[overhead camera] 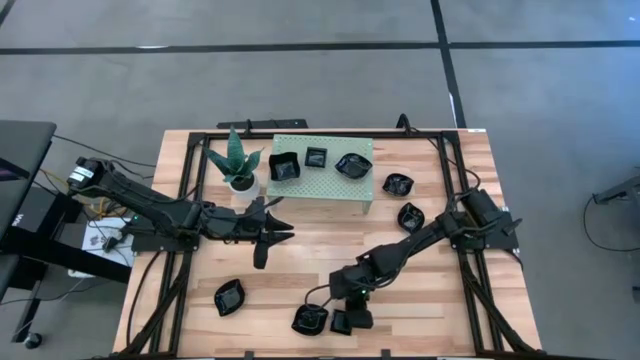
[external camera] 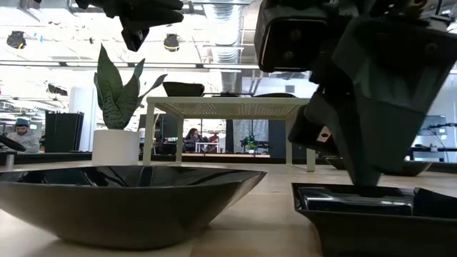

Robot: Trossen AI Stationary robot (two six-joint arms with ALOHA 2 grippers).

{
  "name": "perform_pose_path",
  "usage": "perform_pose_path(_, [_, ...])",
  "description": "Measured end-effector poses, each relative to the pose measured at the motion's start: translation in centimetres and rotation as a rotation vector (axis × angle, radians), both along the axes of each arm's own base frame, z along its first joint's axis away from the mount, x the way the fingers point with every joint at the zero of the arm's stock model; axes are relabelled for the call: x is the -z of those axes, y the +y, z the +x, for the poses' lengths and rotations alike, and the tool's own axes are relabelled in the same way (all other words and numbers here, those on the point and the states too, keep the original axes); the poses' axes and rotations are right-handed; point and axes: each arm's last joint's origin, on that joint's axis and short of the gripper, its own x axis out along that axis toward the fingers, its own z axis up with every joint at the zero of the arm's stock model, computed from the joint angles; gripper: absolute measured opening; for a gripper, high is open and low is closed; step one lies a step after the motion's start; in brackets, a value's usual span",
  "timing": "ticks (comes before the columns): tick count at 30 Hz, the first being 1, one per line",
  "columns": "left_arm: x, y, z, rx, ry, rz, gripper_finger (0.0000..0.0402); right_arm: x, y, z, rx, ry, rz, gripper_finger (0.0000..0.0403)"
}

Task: Pick & Place Mini shaped plates
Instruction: Stack the square plate on top of the other square plate on the shelf

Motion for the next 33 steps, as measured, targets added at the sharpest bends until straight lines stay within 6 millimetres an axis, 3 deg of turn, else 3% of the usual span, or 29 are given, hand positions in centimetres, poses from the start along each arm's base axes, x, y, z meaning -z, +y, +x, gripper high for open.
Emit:
perform_pose_path(11, [0.0,-0.1,0.0,0.004,-0.003,-0.002,0.0092,2.1,-0.4,0.6,-0.026,0.050,0.032,0.0075])
perform_pose_path(23, [-0.1,-0.1,0.0,0.006,-0.007,-0.005,0.0092,2.1,-0.8,0.6,-0.089,0.019,0.019,0.0047])
perform_pose_path(29, [-0.1,-0.1,0.0,0.006,-0.007,-0.005,0.0092,2.0,-1.6,0.8,-0.159,-0.028,-0.004,0.0006])
perform_pose_path(33, [-0.1,-0.1,0.0,0.006,-0.007,-0.005,0.0092,1.1,-2.8,0.9,-0.141,-0.030,-0.004,0.0013])
